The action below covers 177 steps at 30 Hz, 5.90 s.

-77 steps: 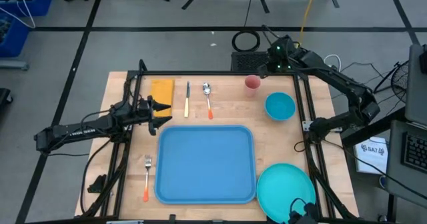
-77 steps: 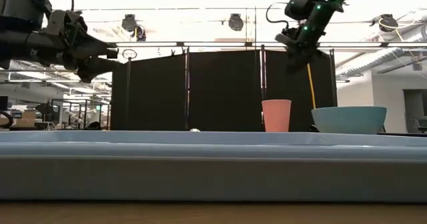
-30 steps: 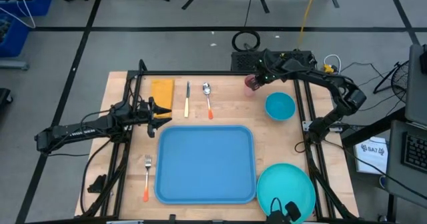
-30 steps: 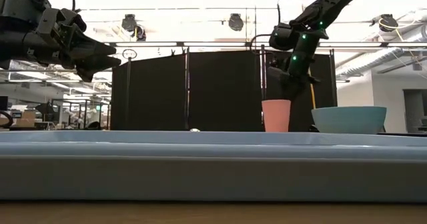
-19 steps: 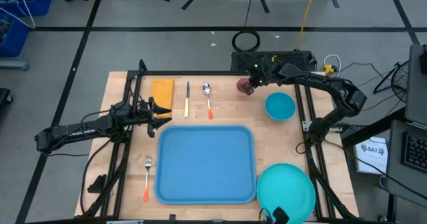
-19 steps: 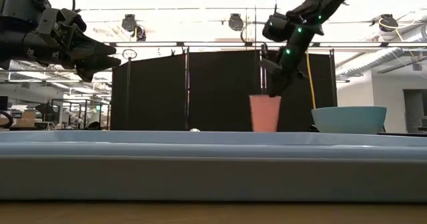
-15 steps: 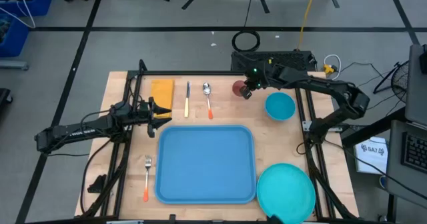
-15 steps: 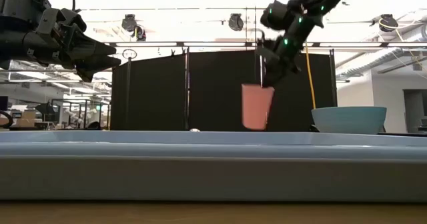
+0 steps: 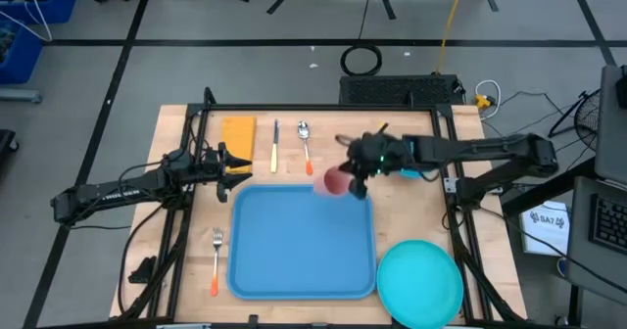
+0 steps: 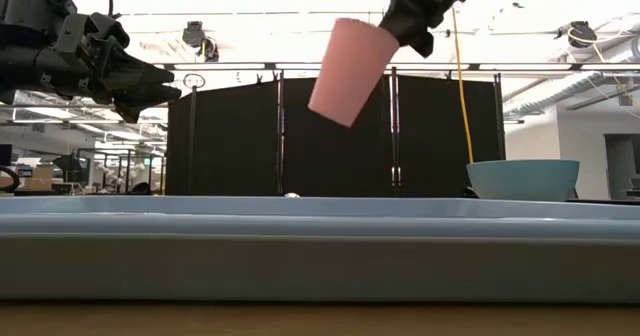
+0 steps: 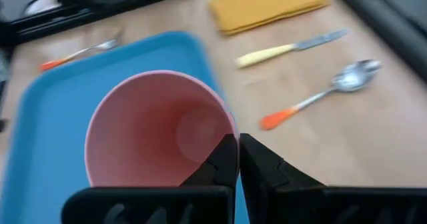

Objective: Set up tray
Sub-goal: Put the pink cup on the top right of the blue serving tray, then put the light blue plate on the blue serving tray below the pink cup

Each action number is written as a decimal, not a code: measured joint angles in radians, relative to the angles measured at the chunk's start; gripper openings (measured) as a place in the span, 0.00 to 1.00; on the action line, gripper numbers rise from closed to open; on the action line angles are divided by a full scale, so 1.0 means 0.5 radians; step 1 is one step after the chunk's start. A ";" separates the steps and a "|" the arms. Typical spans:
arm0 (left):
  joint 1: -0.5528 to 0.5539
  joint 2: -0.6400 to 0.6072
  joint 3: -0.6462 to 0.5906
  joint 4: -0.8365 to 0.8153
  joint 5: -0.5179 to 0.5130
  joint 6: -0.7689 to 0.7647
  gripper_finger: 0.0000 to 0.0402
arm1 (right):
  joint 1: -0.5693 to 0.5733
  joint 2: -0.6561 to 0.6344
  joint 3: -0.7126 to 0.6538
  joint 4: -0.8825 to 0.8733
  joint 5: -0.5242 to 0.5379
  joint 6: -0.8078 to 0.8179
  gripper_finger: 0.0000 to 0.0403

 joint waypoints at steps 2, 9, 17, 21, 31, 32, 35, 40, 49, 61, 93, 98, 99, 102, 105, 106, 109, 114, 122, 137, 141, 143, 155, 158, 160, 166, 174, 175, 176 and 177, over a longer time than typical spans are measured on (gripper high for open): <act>0.000 0.000 0.000 0.000 0.001 0.000 0.50 | 0.073 0.031 0.000 -0.021 0.000 0.064 0.00; 0.000 0.000 0.000 -0.002 0.002 -0.003 0.50 | 0.150 0.127 0.000 -0.326 0.015 0.236 0.00; 0.000 0.000 0.000 -0.004 -0.009 -0.006 0.50 | 0.131 0.168 0.000 -0.643 0.057 0.321 0.00; 0.000 0.000 0.000 -0.003 -0.012 -0.006 0.50 | 0.113 0.211 0.001 -0.710 0.066 0.340 0.00; 0.000 0.000 0.000 -0.002 -0.013 -0.005 0.50 | 0.074 0.336 0.003 -0.727 0.056 0.283 0.00; 0.000 0.000 0.000 -0.002 -0.013 -0.005 0.50 | 0.074 0.340 0.004 -0.722 0.059 0.279 0.00; 0.000 0.000 0.000 -0.004 -0.013 -0.003 0.50 | 0.073 0.340 0.004 -0.725 0.063 0.282 0.00; 0.000 0.000 0.000 -0.005 -0.013 -0.003 0.50 | 0.074 0.343 0.004 -0.732 0.126 0.292 0.06; 0.000 0.000 0.000 -0.007 -0.013 -0.003 0.50 | 0.074 0.291 0.002 -0.694 0.218 0.298 0.19; 0.000 -0.001 0.000 -0.028 -0.012 -0.002 0.50 | 0.232 -0.090 0.002 -0.634 0.029 0.466 0.26; -0.001 -0.001 0.000 -0.028 -0.031 0.014 0.50 | 1.482 -0.574 -1.008 -0.896 -0.416 2.622 0.35; -0.001 0.000 0.000 -0.029 -0.031 0.016 0.50 | 1.481 -0.627 -1.048 -0.927 -0.421 2.639 0.34; -0.001 -0.001 0.000 -0.028 -0.031 0.016 0.50 | 1.481 -0.632 -1.053 -0.942 -0.421 2.639 0.34; -0.001 -0.001 0.000 -0.029 -0.031 0.019 0.50 | 1.480 -0.643 -1.078 -0.947 -0.421 2.639 0.34; -0.001 -0.001 0.000 -0.031 -0.031 0.019 0.50 | 1.480 -0.644 -1.117 -0.917 -0.421 2.639 0.34; -0.001 -0.001 0.000 -0.031 -0.031 0.019 0.50 | 1.480 -0.644 -1.136 -0.890 -0.422 2.639 0.34; -0.001 -0.001 0.000 -0.039 -0.031 0.019 0.50 | 1.480 -0.643 -1.187 -0.779 -0.423 2.640 0.34; -0.001 -0.001 0.000 -0.042 -0.031 0.019 0.50 | 1.480 -0.643 -1.266 -0.579 -0.427 2.684 0.34; 0.000 -0.001 0.000 -0.043 -0.031 0.019 0.50 | 1.480 -0.644 -1.362 -0.552 -0.437 2.693 0.31; 0.000 -0.001 0.000 -0.046 -0.033 0.019 0.50 | 1.480 -0.811 -1.368 -0.637 -0.633 2.569 0.01; 0.000 -0.001 0.000 -0.047 -0.033 0.019 0.50 | 1.481 -0.917 -1.325 -0.652 -0.586 2.555 0.00; 0.000 0.000 0.000 -0.047 -0.034 0.019 0.50 | 1.480 -0.960 -1.304 -0.617 -0.524 2.559 0.00; 0.000 0.000 0.000 -0.046 -0.034 0.044 0.50 | 1.442 -0.949 -1.279 0.025 0.109 2.140 0.00; 0.000 0.000 0.000 -0.046 -0.034 0.044 0.50 | 1.351 -0.831 -1.279 0.340 0.273 1.854 0.00; 0.000 0.000 0.000 -0.045 -0.034 0.045 0.50 | 1.260 -0.720 -1.277 0.569 0.305 1.636 0.00; 0.000 -0.001 0.000 -0.044 -0.034 0.038 0.50 | 0.965 -0.363 -1.277 1.146 0.216 1.105 0.00; -0.001 -0.001 0.000 -0.044 -0.034 0.035 0.50 | 0.712 -0.028 -1.276 1.658 0.043 0.801 0.00; -0.001 0.000 0.000 -0.044 -0.034 0.035 0.50 | 0.702 0.000 -1.276 1.700 0.036 0.785 0.00; -0.001 -0.001 0.000 -0.044 -0.034 0.035 0.50 | 0.694 0.030 -1.276 1.744 0.007 0.773 0.00; -0.001 -0.001 0.000 -0.045 -0.034 0.035 0.50 | 0.688 0.059 -1.276 1.782 -0.010 0.756 0.00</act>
